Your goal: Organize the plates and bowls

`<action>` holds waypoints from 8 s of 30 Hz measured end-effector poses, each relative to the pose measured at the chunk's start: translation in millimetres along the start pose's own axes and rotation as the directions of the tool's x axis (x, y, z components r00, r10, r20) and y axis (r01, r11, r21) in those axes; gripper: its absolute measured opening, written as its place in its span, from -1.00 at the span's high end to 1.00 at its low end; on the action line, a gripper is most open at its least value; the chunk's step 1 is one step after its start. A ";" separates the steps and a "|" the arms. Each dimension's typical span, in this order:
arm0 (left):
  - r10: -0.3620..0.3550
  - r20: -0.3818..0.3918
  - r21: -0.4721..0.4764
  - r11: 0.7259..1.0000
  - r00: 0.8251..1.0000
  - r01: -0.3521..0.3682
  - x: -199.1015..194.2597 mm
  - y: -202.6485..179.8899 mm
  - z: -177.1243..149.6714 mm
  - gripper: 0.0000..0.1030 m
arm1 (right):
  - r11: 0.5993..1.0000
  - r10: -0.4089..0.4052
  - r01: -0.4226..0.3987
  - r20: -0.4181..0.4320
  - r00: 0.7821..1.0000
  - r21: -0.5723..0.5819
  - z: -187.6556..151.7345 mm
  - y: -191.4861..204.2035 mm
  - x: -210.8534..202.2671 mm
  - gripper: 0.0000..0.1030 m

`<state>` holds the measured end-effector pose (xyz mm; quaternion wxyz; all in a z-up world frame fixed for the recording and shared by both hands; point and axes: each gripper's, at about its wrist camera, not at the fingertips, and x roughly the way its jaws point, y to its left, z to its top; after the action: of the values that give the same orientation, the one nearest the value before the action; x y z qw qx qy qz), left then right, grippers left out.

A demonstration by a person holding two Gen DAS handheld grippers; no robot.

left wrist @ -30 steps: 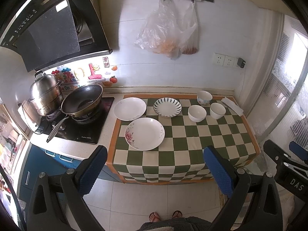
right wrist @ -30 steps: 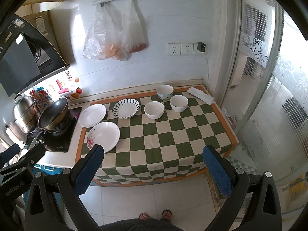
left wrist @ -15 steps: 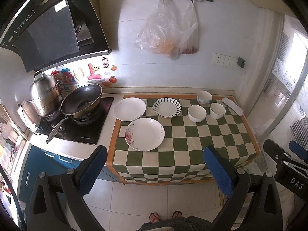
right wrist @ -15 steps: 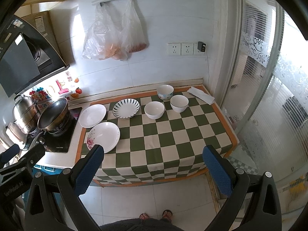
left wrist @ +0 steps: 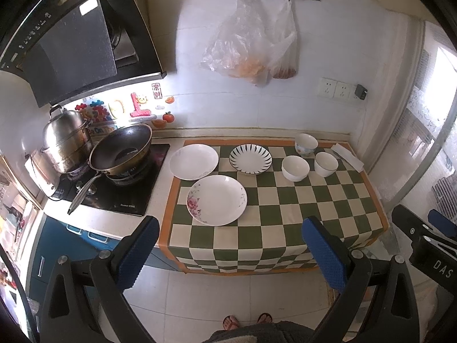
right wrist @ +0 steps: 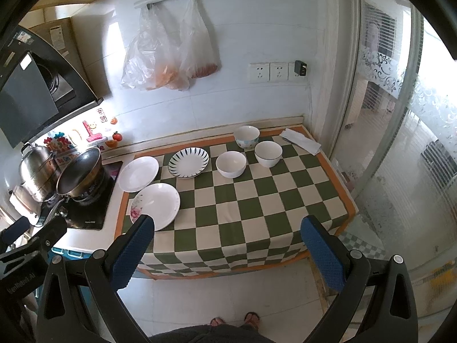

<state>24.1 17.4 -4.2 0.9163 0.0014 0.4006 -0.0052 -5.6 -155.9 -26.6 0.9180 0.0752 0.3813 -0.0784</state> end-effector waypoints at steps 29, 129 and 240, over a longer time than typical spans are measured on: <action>0.015 -0.547 -0.219 0.963 0.837 -0.161 432.0 133.1 -3.4 -0.58 | 0.933 0.292 -0.360 -0.627 0.722 0.020 -10.7 114.1 528.0 -0.71; -0.162 -0.511 -0.524 0.837 0.844 -0.156 596.7 284.7 46.1 0.56 | 0.884 0.322 -0.465 -0.787 0.526 0.050 123.3 321.7 774.4 0.70; -0.181 -0.522 -0.126 0.983 0.834 0.135 482.9 34.2 74.6 0.44 | 0.885 0.465 -0.386 -0.495 0.734 0.260 116.1 -2.9 520.9 -0.21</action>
<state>407.2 47.0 -308.1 0.7655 -0.0687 0.6367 -0.0633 436.7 -226.8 -316.6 0.7570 0.2435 0.5918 0.1321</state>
